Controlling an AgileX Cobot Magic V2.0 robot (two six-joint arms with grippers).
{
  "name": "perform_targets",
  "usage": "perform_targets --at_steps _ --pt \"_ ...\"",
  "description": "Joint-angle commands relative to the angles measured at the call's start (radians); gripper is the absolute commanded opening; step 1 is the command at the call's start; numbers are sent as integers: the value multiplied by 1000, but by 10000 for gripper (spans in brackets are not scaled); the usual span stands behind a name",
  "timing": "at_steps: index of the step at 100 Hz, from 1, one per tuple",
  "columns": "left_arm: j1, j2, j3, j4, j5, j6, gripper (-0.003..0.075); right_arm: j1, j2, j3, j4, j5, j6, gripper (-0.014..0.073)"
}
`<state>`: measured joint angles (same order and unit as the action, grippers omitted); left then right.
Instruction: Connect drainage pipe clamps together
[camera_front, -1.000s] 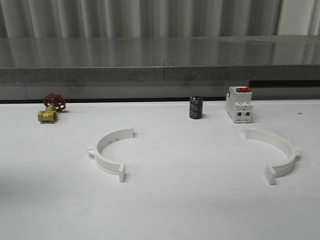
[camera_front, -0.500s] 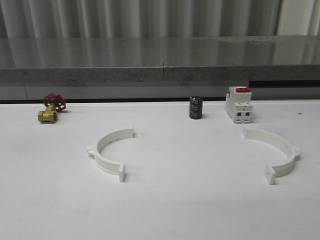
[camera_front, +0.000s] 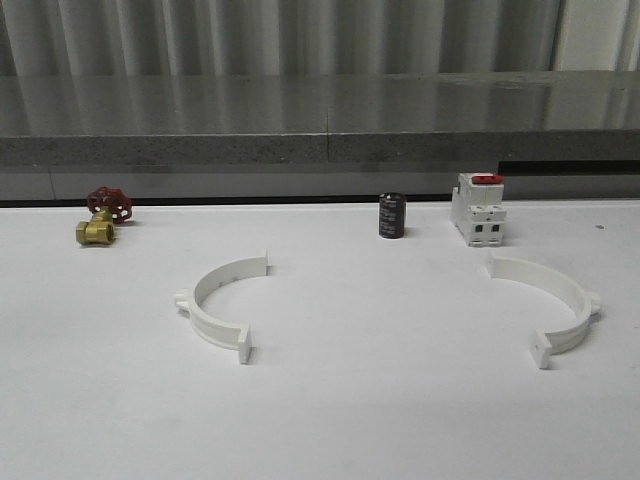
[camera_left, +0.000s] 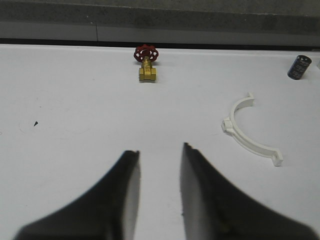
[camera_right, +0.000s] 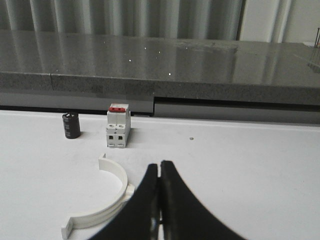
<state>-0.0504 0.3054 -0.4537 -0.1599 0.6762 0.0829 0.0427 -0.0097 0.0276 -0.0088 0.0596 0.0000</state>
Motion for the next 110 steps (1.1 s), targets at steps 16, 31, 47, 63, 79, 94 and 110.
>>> perform_targets --at_steps 16,31,47,63,79,94,110 --pt "4 7 -23 -14 -66 4 -21 0 -11 -64 67 -103 -11 -67" --pt "4 7 -23 -14 -66 4 -21 -2 49 -214 64 36 -11 -67" --pt "4 7 -23 -14 -66 4 -21 -2 257 -443 63 252 -11 -67" --pt "4 7 -23 -14 -66 4 -21 -2 533 -681 63 511 -11 -67" --pt "4 7 -23 -14 -66 4 -21 -2 758 -835 63 599 -11 -67" --pt "4 7 -23 -14 -66 4 -21 -2 918 -888 65 585 -11 -65" --pt "4 7 -23 -14 -66 4 -21 -2 1036 -891 66 606 -11 90"
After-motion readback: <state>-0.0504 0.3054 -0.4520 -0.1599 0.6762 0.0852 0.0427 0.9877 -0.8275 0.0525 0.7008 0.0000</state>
